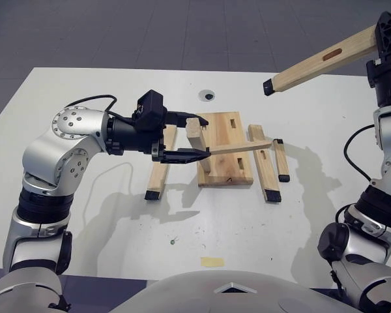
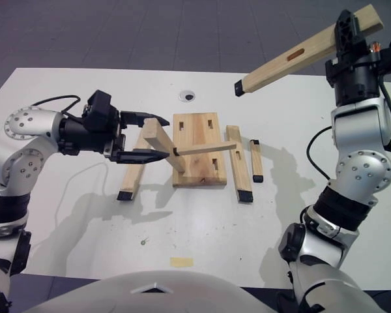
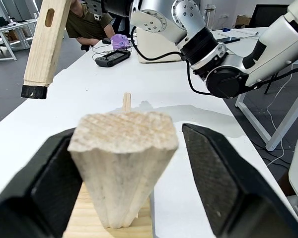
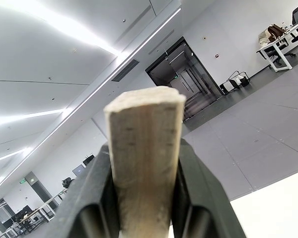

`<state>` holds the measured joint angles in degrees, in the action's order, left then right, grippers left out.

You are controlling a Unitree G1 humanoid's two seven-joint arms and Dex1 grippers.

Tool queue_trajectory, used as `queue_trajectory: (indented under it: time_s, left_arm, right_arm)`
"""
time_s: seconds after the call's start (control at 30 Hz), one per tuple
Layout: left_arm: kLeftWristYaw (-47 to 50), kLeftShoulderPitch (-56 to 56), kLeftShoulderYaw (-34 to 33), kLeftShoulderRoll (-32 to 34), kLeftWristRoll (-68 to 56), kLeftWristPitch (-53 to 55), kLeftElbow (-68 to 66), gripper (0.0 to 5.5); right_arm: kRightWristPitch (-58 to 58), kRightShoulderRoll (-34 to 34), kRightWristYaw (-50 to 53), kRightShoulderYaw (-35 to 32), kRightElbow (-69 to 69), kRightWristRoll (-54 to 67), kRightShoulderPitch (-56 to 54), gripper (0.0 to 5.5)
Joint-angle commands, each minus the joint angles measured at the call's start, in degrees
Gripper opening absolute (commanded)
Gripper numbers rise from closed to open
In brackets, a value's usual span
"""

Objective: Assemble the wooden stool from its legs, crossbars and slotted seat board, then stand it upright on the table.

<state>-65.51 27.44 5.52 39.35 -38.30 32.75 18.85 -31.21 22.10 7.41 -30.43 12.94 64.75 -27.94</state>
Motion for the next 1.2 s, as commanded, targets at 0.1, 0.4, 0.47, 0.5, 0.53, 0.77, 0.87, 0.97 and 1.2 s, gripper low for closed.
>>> queue_trajectory:
  time_s: [0.1,0.4,0.47,0.5,0.53,0.77,0.87,0.97,1.2]
  left_arm:
    - [1.3,-1.5,0.8,-0.6,2.3,-1.4,0.8,2.18]
    - [16.0,-6.8,4.5,-4.7,14.2,-5.2,0.9,2.02]
    - [19.5,-7.5,5.1,-6.5,14.5,-4.2,1.9,2.02]
    - [21.0,-7.7,5.5,-7.1,14.9,-3.9,2.3,2.02]
    - [22.2,-7.9,5.7,-7.5,15.2,-3.5,2.6,2.02]
    - [24.6,-8.8,7.3,-8.1,14.6,-1.6,3.6,2.02]
    - [25.4,-7.6,6.4,-8.4,13.7,-0.8,3.6,2.02]
    - [26.1,-6.5,6.4,-9.1,14.2,-0.9,2.5,2.02]
    - [26.2,-6.7,7.8,-10.0,15.2,-1.7,0.5,2.02]
  right_arm:
    - [-0.6,-0.3,-0.8,1.9,2.5,-1.4,2.3,1.01]
    - [0.7,0.8,-7.6,9.5,7.9,-12.5,8.4,1.01]
    - [1.2,0.5,-8.4,11.5,8.8,-14.9,8.5,1.01]
    - [1.4,0.5,-9.0,12.4,9.5,-16.0,8.8,1.01]
    - [1.7,0.7,-9.8,13.4,10.0,-17.4,9.1,1.01]
    - [5.0,2.2,-15.9,22.2,10.2,-29.5,11.3,1.01]
    - [6.8,3.5,-18.1,23.8,10.4,-34.7,12.5,1.01]
    - [7.9,2.9,-19.5,24.7,10.9,-37.2,13.7,1.01]
    - [7.7,-1.5,-20.2,25.6,13.1,-37.2,14.9,1.01]
